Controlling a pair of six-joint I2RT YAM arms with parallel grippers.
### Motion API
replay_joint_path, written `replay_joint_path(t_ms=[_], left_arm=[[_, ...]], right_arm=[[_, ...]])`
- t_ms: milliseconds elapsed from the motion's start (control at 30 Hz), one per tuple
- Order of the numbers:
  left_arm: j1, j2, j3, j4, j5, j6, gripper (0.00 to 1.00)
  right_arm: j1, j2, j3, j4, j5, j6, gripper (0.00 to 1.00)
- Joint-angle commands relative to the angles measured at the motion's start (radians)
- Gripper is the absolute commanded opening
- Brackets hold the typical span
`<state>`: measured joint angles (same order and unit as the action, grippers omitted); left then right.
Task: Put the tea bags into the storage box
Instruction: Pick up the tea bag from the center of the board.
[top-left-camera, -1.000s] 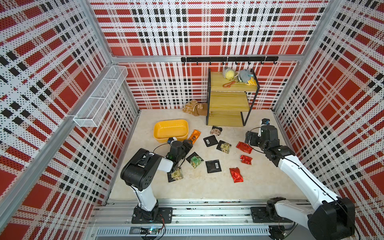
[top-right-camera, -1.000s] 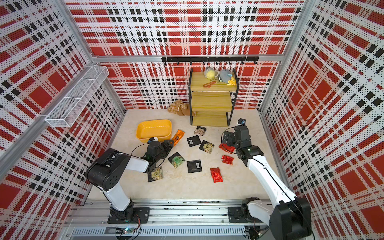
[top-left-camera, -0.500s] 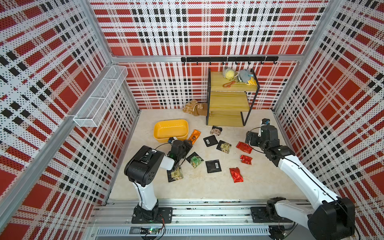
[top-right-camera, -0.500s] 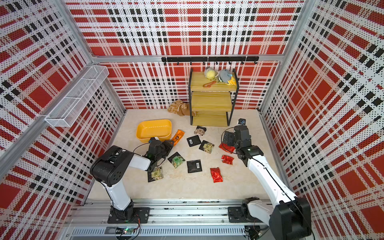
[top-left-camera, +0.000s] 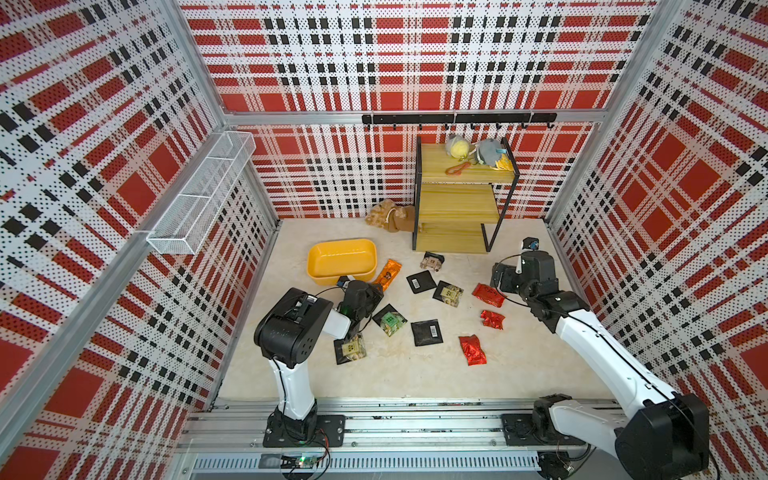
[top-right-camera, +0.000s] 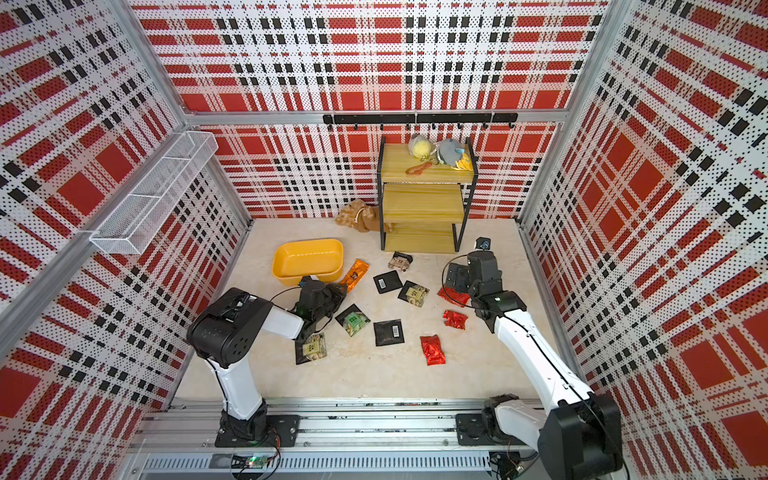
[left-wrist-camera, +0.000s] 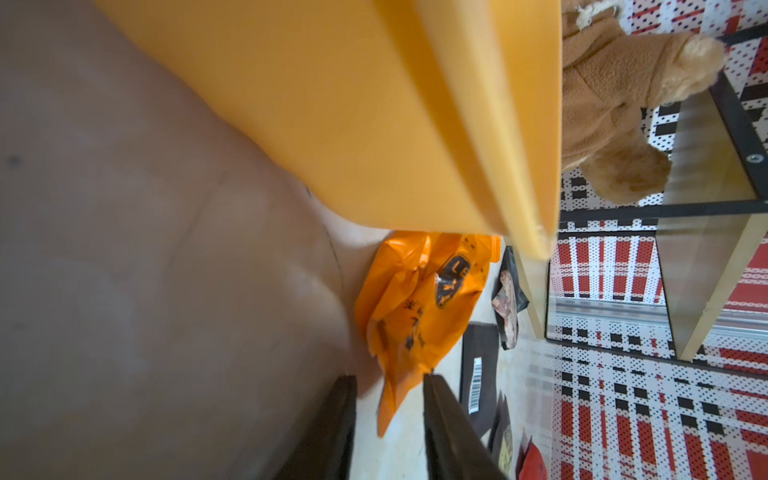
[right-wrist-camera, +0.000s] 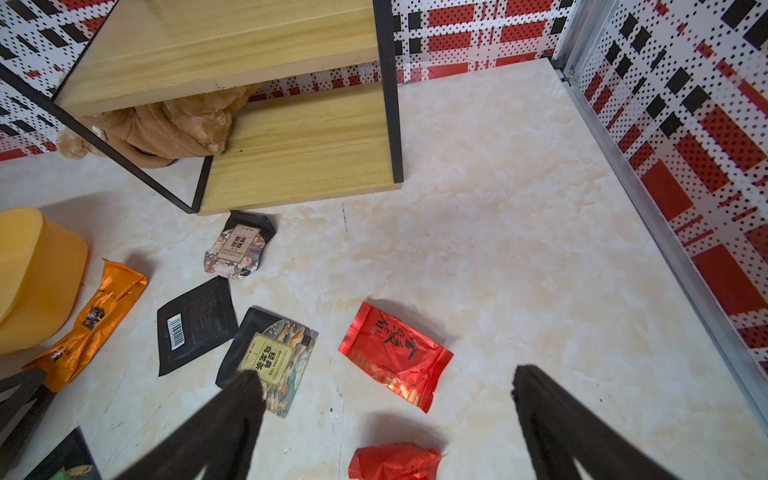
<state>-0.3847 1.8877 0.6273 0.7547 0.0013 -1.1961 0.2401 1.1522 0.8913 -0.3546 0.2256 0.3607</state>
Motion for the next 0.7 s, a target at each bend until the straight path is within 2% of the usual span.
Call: replay_joint_path(t_ms=[0, 567, 667], left_arm=[[0.007, 0.027, 0.023, -0.003, 0.006, 0.005, 0.31], [-0.016, 0.033, 0.024, -0.002, 0.047, 0.023, 0.0], [-0.034, 0.019, 0.024, -0.003, 0.045, 0.043, 0.0]], right_arm=[[0.004, 0.007, 0.029, -0.012, 0.014, -0.007, 1.0], [0.004, 0.001, 0.029, -0.019, 0.014, 0.0, 1.0], [0.004, -0.003, 0.029, -0.022, 0.011, 0.004, 1.0]])
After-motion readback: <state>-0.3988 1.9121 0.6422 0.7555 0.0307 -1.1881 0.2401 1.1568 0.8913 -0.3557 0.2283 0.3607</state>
